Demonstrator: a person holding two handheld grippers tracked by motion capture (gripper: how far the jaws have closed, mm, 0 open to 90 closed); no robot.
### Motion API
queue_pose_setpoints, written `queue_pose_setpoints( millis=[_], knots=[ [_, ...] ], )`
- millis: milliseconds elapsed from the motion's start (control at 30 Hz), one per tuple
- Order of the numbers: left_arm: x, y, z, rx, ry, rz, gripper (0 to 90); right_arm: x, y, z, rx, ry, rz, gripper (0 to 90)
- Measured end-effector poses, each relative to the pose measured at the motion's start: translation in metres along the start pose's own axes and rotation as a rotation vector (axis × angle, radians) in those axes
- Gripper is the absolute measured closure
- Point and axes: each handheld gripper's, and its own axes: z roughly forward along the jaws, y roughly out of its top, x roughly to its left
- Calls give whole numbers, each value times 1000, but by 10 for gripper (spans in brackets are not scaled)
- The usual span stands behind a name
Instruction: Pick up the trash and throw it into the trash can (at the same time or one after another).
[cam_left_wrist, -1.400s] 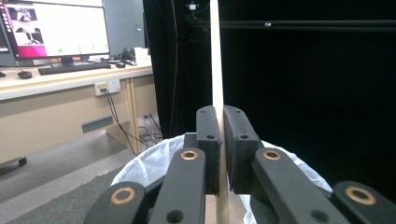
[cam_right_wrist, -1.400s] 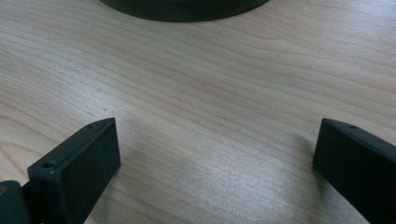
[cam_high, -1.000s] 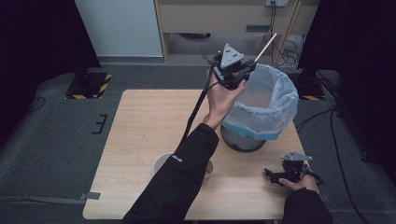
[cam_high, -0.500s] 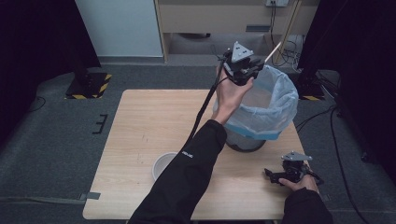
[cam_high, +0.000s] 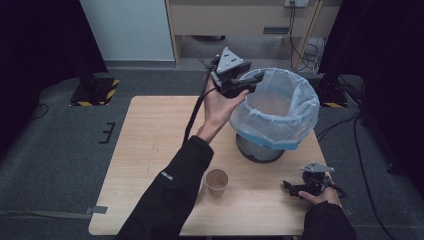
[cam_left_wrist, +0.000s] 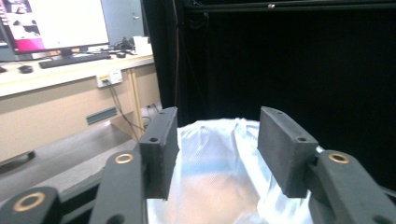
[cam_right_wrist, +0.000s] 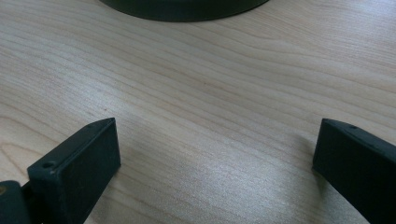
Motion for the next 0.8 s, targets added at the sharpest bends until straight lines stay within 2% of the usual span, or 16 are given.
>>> queue_pose_setpoints(
  millis=[233,467,633,667,700,733,800],
  knots=[
    [15,-20,-65,2,24,5,393,0,0,0,0,0,2,10],
    [24,-63,-119,34,31,-25,359,0,0,0,5,1,4,10],
    [28,-104,-144,86,53,-67,345,0,0,0,5,1,4,10],
    [28,-110,-146,96,55,-74,342,0,0,0,5,1,4,10],
    [28,-110,-146,96,55,-74,341,0,0,0,5,1,4,10],
    [28,-131,-150,145,53,-85,340,1,0,0,5,1,4,10],
    [26,-144,-150,176,55,-96,337,1,0,0,5,0,3,10]
  ],
)
